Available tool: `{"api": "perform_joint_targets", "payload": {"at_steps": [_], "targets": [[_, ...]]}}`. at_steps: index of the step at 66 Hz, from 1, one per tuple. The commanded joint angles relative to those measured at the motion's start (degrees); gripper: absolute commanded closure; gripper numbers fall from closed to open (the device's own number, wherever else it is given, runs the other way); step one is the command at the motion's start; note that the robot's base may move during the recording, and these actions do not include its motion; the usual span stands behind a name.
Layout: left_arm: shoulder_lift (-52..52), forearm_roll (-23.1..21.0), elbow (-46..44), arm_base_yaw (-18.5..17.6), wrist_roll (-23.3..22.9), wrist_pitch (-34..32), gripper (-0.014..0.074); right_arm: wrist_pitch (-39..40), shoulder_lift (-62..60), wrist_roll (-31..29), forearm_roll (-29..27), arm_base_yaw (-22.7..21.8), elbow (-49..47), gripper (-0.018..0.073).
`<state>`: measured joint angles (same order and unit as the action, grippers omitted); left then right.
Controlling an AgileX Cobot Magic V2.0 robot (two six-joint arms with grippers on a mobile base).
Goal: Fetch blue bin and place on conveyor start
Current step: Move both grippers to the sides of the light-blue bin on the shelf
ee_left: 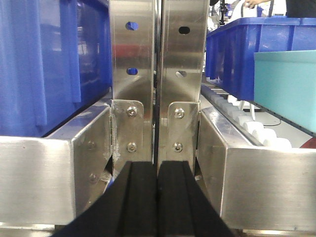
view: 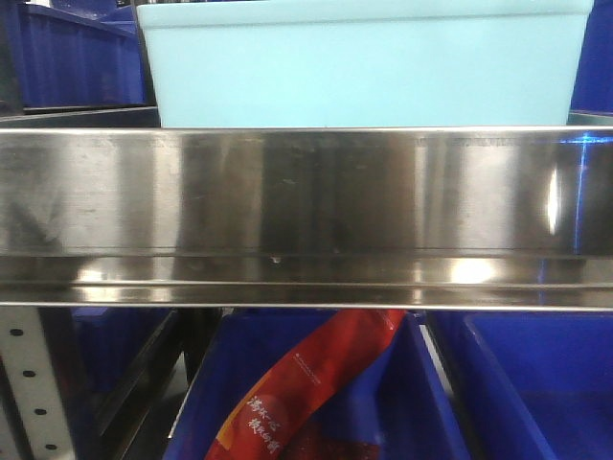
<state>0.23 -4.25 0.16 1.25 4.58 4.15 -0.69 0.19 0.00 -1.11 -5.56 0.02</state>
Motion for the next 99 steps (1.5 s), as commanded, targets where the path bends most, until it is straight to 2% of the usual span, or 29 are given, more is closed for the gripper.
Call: {"api": "perform_joint_targets", "payload": {"at_steps": [1, 23, 34, 51, 59, 65, 72, 77, 81, 86, 87, 93, 99], "targets": [[-0.23, -0.35, -0.16, 0.17, 0.06, -0.82, 0.0707, 1.17, -0.19, 0.00, -0.17, 0.09, -0.02, 0.0721], [-0.23, -0.35, -0.16, 0.12, 0.06, -0.94, 0.0707, 1.17, -0.19, 0.00, -0.17, 0.09, -0.02, 0.0721], [-0.23, -0.35, -0.16, 0.12, 0.06, -3.26, 0.0707, 1.17, -0.19, 0.00, -0.17, 0.09, -0.02, 0.0721], [-0.23, -0.35, -0.16, 0.12, 0.06, -9.34, 0.0707, 4.17, -0.19, 0.00, -0.17, 0.08, -0.02, 0.0721], [-0.23, -0.62, -0.16, 0.12, 0.06, -10.71, 0.0707, 8.90, -0.19, 0.37, -0.75, 0.08, -0.02, 0.0721], [-0.23, -0.62, -5.59, 0.12, 0.06, -5.80, 0.0706, 5.62, -0.19, 1.50, -1.18, 0.08, -4.28, 0.0721], [-0.23, -0.31, -14.92, 0.12, 0.06, 6.41, 0.0645, -7.66, -0.19, 1.50, -1.18, 0.08, -15.60, 0.0719], [1.44, -0.09, -21.72, 0.12, 0.06, 13.13, 0.0533, -14.42, 1.94, 1.50, -1.18, 0.08, -23.66, 0.0647], [4.17, 0.07, -26.35, 0.12, 0.06, 17.70, 0.0420, -18.37, 4.73, 1.50, -1.18, 0.08, -27.80, 0.0519], [8.59, 0.07, -30.73, 0.12, 0.06, 19.41, 0.0276, -19.54, 8.32, 1.50, -1.18, 0.08, -31.94, 0.0308], [9.28, 0.07, -31.51, 0.12, 0.06, 19.41, 0.0260, -19.54, 9.22, 1.50, -1.18, 0.08, -32.40, 0.0258], [13.85, 0.07, -33.62, 0.12, 0.06, 17.90, 0.0185, -19.41, 12.63, 1.50, -0.51, 0.08, -34.26, 0.0087], [18.72, -0.18, -35.85, 0.12, 0.06, 18.58, 0.0146, -17.12, 16.01, 1.50, 0.64, 0.08, -34.78, 0.0004]]}}
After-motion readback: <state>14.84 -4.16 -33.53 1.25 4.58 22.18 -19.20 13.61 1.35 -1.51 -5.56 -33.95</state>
